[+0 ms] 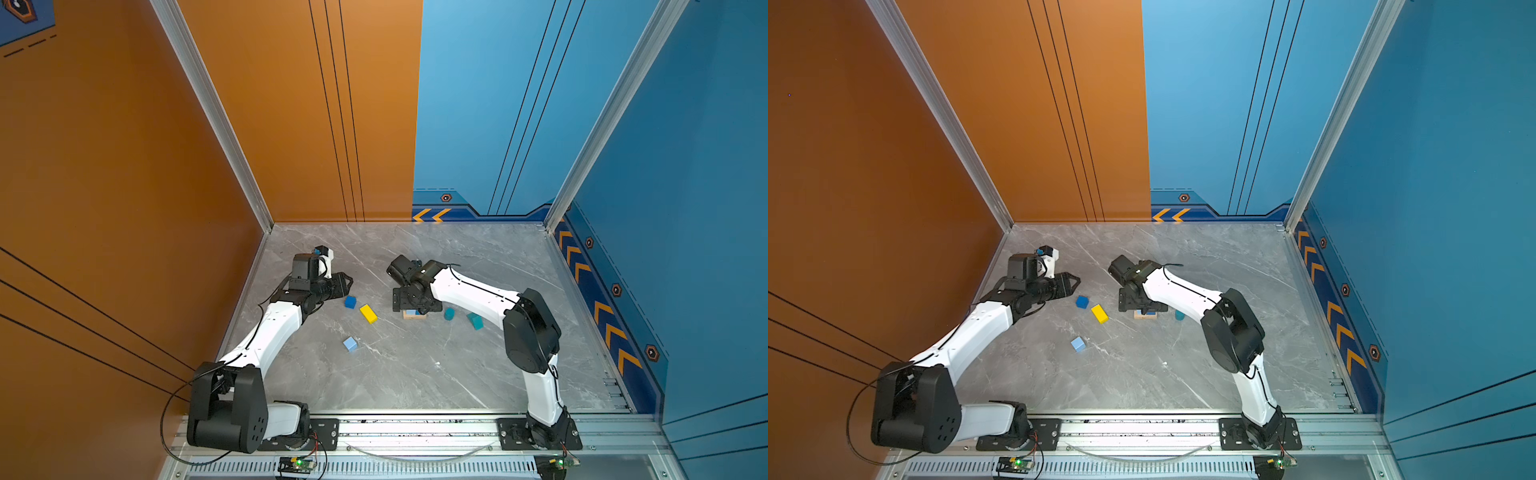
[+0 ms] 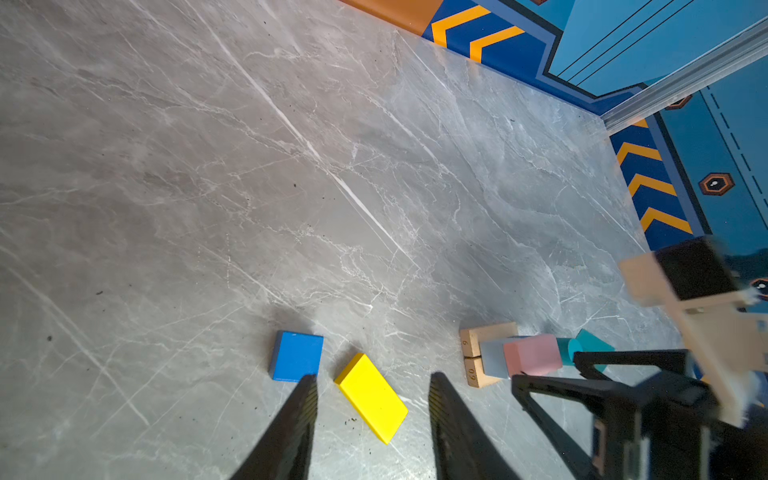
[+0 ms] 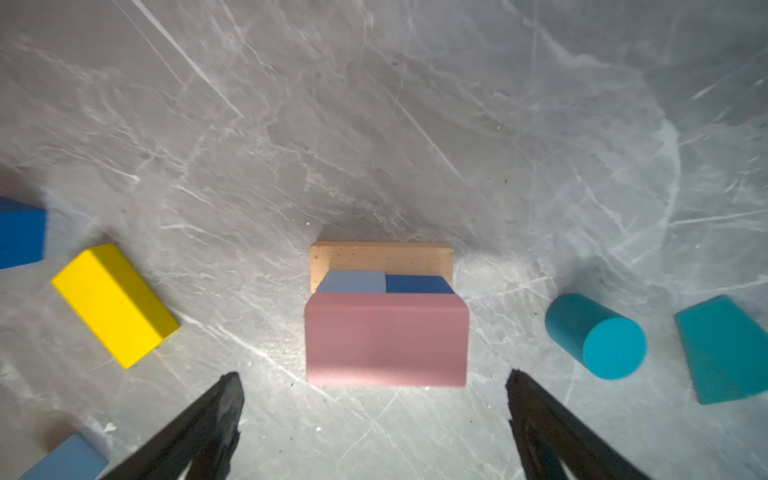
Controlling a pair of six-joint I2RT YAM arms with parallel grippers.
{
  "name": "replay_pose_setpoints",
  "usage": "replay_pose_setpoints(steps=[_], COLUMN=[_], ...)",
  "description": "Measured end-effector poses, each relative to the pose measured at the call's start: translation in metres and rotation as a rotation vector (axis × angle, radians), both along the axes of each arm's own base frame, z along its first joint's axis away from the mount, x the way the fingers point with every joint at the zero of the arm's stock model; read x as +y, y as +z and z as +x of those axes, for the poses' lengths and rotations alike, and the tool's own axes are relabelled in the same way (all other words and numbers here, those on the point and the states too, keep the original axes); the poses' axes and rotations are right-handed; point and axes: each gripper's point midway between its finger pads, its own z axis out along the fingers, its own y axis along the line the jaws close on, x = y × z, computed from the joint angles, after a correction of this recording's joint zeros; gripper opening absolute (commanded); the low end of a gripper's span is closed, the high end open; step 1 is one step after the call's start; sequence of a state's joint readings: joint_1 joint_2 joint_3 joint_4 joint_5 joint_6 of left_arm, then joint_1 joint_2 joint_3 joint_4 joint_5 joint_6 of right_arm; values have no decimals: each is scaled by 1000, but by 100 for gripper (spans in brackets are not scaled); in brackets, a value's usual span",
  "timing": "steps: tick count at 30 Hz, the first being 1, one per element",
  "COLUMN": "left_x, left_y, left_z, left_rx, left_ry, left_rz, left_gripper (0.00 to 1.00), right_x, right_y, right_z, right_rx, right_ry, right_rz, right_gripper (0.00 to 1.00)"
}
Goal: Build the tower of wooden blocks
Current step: 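Open and lift the right gripper while lowering the left gripper over the blue cube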
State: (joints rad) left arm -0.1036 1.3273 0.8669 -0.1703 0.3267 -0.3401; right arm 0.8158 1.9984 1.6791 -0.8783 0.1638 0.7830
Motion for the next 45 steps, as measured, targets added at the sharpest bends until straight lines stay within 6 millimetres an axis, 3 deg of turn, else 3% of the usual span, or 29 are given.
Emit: replay_pose_setpoints(steps=[6,11,22,28,38,45], left_x=[1,2,-15,-18,-6,1], left_y=[-12,-32,-71,-85,-112,-111], left_z=[-7,-12,-20,-11,-13,-10], left_rx=[55,136,305,359,457,457], left_ry=[-12,-32,-123,-122,-94,-63], left_rz=[22,61,223,323,424,473], left_gripper=[47,48,53,55,54,53], right_x=[-2,-12,-36,-48,-66,-73], right_y=[53,72,48,46,42,41], right_z=[-5,-11,-14,-16,-16,-11], right_rx=[-109,-159,-157,-174,-190,-201], right_ry=[12,25,35,24,-4,-26], right_rz=[64,88,127,189,250,267], right_gripper=[100,98,92,91,91,91])
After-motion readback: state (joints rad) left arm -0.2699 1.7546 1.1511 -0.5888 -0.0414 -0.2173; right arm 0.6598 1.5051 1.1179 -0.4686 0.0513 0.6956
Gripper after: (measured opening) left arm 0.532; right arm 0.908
